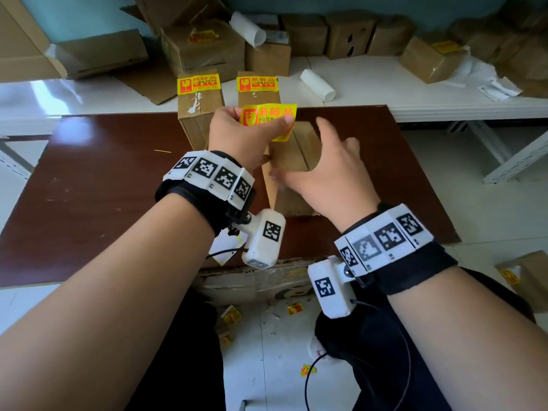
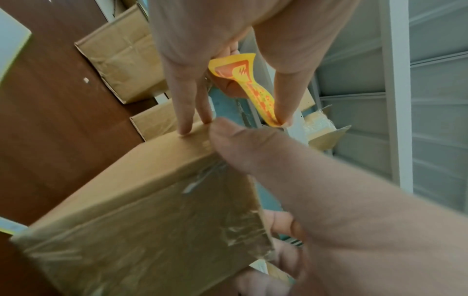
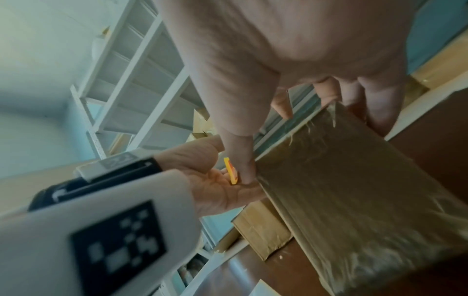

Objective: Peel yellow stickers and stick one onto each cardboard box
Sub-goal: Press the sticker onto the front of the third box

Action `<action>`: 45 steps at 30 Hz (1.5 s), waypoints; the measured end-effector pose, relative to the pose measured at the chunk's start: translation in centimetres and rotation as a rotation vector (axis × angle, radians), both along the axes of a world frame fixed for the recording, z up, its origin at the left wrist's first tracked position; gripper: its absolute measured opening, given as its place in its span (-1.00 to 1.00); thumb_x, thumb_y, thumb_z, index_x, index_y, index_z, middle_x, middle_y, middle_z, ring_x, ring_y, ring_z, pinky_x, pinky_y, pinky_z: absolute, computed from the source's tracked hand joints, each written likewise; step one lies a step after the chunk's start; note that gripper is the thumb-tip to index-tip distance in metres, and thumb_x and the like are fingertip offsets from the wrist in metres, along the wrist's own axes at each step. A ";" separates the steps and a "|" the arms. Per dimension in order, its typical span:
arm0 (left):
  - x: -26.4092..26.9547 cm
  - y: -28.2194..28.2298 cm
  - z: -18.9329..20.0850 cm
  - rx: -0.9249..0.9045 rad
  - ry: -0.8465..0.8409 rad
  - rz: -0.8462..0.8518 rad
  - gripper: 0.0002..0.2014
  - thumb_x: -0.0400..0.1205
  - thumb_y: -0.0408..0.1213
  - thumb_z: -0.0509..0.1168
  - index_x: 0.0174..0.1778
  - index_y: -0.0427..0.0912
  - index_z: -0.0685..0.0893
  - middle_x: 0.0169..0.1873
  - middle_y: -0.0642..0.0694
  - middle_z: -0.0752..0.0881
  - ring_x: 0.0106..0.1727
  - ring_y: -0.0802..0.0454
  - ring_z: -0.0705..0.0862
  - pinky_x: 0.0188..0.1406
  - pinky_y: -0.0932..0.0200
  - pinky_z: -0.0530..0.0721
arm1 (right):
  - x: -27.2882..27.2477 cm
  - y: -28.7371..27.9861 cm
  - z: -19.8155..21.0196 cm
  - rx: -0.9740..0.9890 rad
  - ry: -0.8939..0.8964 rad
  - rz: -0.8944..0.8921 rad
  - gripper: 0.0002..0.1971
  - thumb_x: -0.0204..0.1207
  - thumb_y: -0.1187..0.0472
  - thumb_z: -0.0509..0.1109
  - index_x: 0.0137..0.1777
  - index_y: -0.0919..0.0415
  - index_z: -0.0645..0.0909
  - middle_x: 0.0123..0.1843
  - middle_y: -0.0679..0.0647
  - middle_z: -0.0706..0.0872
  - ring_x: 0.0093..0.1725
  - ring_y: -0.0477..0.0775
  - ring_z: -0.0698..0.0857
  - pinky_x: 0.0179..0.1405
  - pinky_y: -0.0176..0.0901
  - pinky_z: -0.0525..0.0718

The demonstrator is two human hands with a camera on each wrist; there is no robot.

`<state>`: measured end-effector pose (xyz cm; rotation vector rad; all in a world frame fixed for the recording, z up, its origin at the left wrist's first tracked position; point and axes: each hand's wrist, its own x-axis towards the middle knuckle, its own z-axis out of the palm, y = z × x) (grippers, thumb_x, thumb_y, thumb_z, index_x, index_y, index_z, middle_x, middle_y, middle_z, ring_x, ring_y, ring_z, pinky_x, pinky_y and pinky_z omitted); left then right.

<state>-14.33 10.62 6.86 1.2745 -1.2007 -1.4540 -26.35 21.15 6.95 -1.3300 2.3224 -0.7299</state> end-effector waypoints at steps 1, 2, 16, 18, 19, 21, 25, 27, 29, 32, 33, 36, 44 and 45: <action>0.4 -0.1 -0.1 0.012 -0.022 -0.018 -0.15 0.09 -0.05 0.83 0.26 -0.15 0.62 0.02 -0.13 0.90 0.01 -0.11 0.93 -0.04 -0.27 0.91 | 0.3 -0.2 -0.1 0.057 -0.013 0.002 0.29 0.30 -0.45 0.70 0.90 -0.11 0.04 0.63 0.21 0.35 0.57 0.42 0.56 0.46 0.21 0.65; 0.8 -0.2 -0.2 0.015 -0.047 -0.030 -0.17 0.13 -0.10 0.83 0.27 -0.17 0.63 0.02 -0.13 0.90 0.01 -0.11 0.92 -0.02 -0.25 0.92 | 0.7 -0.5 -0.3 0.110 -0.019 0.009 0.32 0.29 -0.47 0.70 0.90 -0.05 0.02 0.64 0.23 0.33 0.59 0.44 0.54 0.47 0.24 0.64; 2.9 -0.1 0.3 -0.385 -0.187 -0.079 -0.41 0.33 -0.23 0.78 0.14 -0.14 0.60 -0.10 -0.05 0.89 -0.15 0.11 0.89 -0.12 0.14 0.87 | 0.6 -2.8 -0.1 -0.364 -0.329 0.075 -0.41 0.47 -0.46 0.49 0.07 0.08 0.84 -0.10 0.03 0.90 -0.05 0.03 0.86 0.14 0.28 0.84; 2.7 0.0 0.2 -0.400 -0.174 -0.086 -0.40 0.33 -0.22 0.80 0.15 -0.15 0.59 -0.12 -0.05 0.91 -0.17 0.11 0.90 -0.13 0.15 0.87 | 0.5 -3.3 -0.2 -0.415 -0.322 0.069 -0.44 0.51 -0.34 0.44 -0.03 0.22 0.83 -0.17 0.18 0.88 -0.07 0.25 0.86 0.10 0.42 0.82; 2.6 0.0 0.0 -0.396 -0.157 -0.092 -0.39 0.34 -0.21 0.80 0.16 -0.15 0.59 -0.12 -0.06 0.91 -0.16 0.09 0.91 -0.11 0.11 0.87 | 0.4 -3.4 -0.1 -0.432 -0.309 0.066 -0.46 0.54 -0.28 0.41 -0.04 0.27 0.82 -0.17 0.23 0.87 -0.07 0.31 0.85 0.08 0.46 0.82; 2.4 -0.4 -0.4 -0.373 -0.095 -0.094 -0.39 0.40 -0.23 0.77 0.22 -0.17 0.57 -0.13 -0.09 0.91 -0.14 0.06 0.91 -0.01 -0.01 0.89 | 0.1 -3.5 0.1 -0.439 -0.291 0.056 -0.57 0.61 -0.15 0.41 -0.04 0.25 0.83 -0.17 0.21 0.88 -0.06 0.31 0.86 0.09 0.46 0.82; 1.9 -0.9 -1.3 -0.391 -0.013 -0.070 -0.40 0.56 -0.30 0.64 0.47 -0.15 0.52 -0.08 -0.21 0.90 -0.07 -0.07 0.91 0.05 -0.07 0.88 | -0.9 -3.1 0.4 -0.446 -0.253 0.037 -0.67 0.75 -0.02 0.43 -0.05 0.25 0.79 -0.15 0.21 0.84 -0.05 0.28 0.82 0.12 0.35 0.81; 1.8 -1.0 -1.9 -0.363 0.025 -0.063 -0.47 0.60 -0.35 0.61 0.44 -0.23 0.57 -0.05 -0.20 0.91 -0.07 -0.08 0.91 -0.02 -0.05 0.89 | -1.4 -3.0 0.3 -0.442 -0.215 0.057 -0.67 0.79 0.01 0.42 -0.04 0.27 0.78 -0.12 0.23 0.82 -0.02 0.27 0.79 0.11 0.28 0.79; 1.9 -1.2 -2.3 -0.326 0.061 -0.060 -0.57 0.61 -0.37 0.61 0.34 -0.34 0.66 -0.01 -0.25 0.91 -0.05 -0.13 0.93 0.02 -0.13 0.91 | -1.9 -3.2 0.1 -0.443 -0.203 0.090 -0.71 0.79 0.02 0.42 -0.03 0.21 0.80 -0.10 0.20 0.84 -0.03 0.23 0.82 0.11 0.29 0.80; 2.2 -1.6 -2.5 -0.295 0.098 -0.046 -0.75 0.60 -0.38 0.61 0.12 -0.34 0.76 -0.11 -0.22 0.91 -0.15 -0.08 0.91 -0.04 -0.04 0.90 | -2.4 -3.6 -0.3 -0.474 -0.251 0.121 -0.81 0.77 0.07 0.46 -0.11 -0.07 0.79 -0.16 0.08 0.88 -0.17 -0.04 0.87 0.09 0.24 0.86; 2.3 -1.7 -2.6 -0.293 0.110 -0.047 -0.81 0.59 -0.37 0.62 0.05 -0.28 0.77 -0.18 -0.17 0.91 -0.18 -0.07 0.90 -0.07 -0.02 0.90 | -2.5 -3.7 -0.4 -0.489 -0.257 0.121 -0.80 0.76 0.09 0.48 -0.12 -0.13 0.78 -0.20 0.01 0.87 -0.20 -0.12 0.85 0.06 0.16 0.85; 2.3 -1.8 -2.6 -0.291 0.126 -0.081 -0.90 0.62 -0.37 0.59 -0.07 -0.16 0.80 -0.29 -0.06 0.89 -0.25 0.01 0.85 -0.07 -0.02 0.90 | -2.6 -3.9 -0.6 -0.523 -0.278 0.104 -0.84 0.73 0.10 0.52 -0.04 -0.22 0.79 -0.32 -0.16 0.83 -0.24 -0.20 0.80 -0.02 -0.09 0.78; 2.1 -2.4 -2.6 -0.336 0.014 -0.077 -0.87 0.72 -0.20 0.51 -0.16 -0.02 0.80 -0.23 -0.12 0.83 -0.21 0.04 0.77 -0.23 0.15 0.80 | -3.4 -5.2 -1.2 -0.549 -0.376 -0.026 -0.83 0.54 -0.03 0.70 -0.17 -0.06 0.78 -0.19 0.01 0.93 -0.12 0.10 0.91 0.13 0.24 0.90; 2.0 -2.5 -2.6 -0.337 0.009 -0.077 -0.86 0.72 -0.19 0.51 -0.17 -0.01 0.80 -0.22 -0.13 0.82 -0.20 0.02 0.76 -0.21 0.10 0.80 | -3.4 -5.2 -1.3 -0.550 -0.377 -0.026 -0.83 0.54 -0.03 0.70 -0.18 -0.06 0.78 -0.18 0.02 0.93 -0.10 0.12 0.91 0.14 0.26 0.89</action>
